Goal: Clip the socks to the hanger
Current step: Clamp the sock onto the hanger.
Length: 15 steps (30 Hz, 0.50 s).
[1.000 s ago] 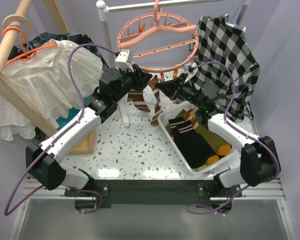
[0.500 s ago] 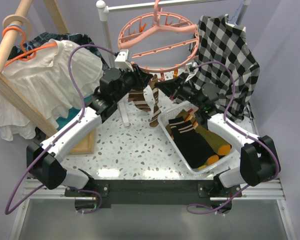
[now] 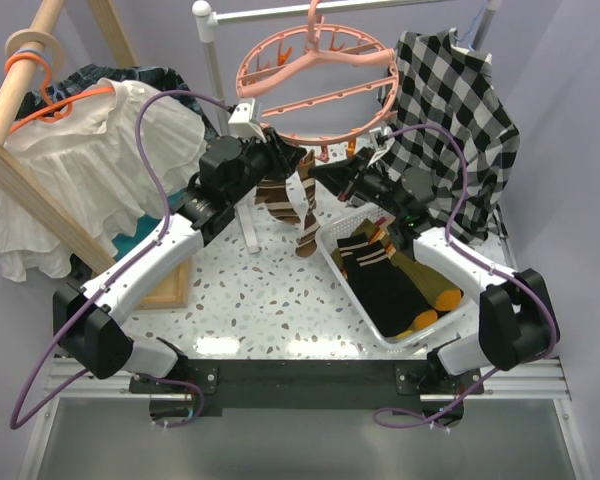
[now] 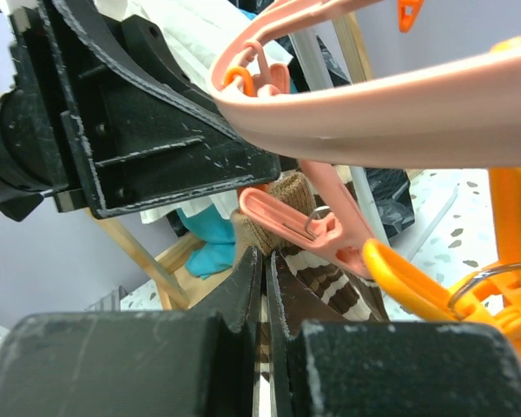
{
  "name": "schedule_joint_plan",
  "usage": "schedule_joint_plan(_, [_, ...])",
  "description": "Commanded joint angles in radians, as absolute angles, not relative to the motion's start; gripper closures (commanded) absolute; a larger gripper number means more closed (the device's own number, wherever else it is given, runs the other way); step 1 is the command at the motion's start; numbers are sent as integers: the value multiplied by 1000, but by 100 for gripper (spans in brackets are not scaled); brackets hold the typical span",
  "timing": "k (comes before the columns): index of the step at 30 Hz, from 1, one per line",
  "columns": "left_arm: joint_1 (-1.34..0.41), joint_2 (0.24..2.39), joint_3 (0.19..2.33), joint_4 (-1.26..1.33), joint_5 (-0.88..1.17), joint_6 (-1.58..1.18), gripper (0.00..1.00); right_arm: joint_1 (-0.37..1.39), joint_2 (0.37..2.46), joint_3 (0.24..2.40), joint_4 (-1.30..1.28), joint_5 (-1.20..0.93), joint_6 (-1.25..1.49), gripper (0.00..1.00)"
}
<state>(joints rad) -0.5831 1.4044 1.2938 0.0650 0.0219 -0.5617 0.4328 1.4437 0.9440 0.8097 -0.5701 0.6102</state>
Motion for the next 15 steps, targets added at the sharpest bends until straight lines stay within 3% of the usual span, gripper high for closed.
schedule_joint_plan(1, [-580,1379,1312,101,37,-580,88,439,1456,943,879,-561,601,100])
schedule_joint_plan(15, [-581,1391,1308,75,46,-568,88,440,1474,997,919,-555,635,100])
